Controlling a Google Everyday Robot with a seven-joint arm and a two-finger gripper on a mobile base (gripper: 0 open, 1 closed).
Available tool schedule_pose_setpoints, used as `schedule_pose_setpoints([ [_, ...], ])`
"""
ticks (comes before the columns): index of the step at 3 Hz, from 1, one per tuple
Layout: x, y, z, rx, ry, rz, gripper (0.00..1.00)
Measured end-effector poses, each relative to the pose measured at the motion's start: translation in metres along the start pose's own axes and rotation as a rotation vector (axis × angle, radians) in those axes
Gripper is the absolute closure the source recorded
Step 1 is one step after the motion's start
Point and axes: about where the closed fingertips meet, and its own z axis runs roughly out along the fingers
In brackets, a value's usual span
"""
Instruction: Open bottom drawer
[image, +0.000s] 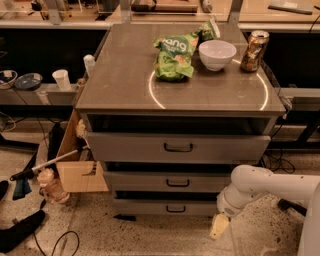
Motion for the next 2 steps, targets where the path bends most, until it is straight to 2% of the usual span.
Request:
schedule_pose_setpoints([
  [1,0.0046,-0.0052,0.0372,0.08,0.004,0.021,0.0],
  [2,0.0056,-0.0049,0.0389,0.071,0.001,0.021,0.0],
])
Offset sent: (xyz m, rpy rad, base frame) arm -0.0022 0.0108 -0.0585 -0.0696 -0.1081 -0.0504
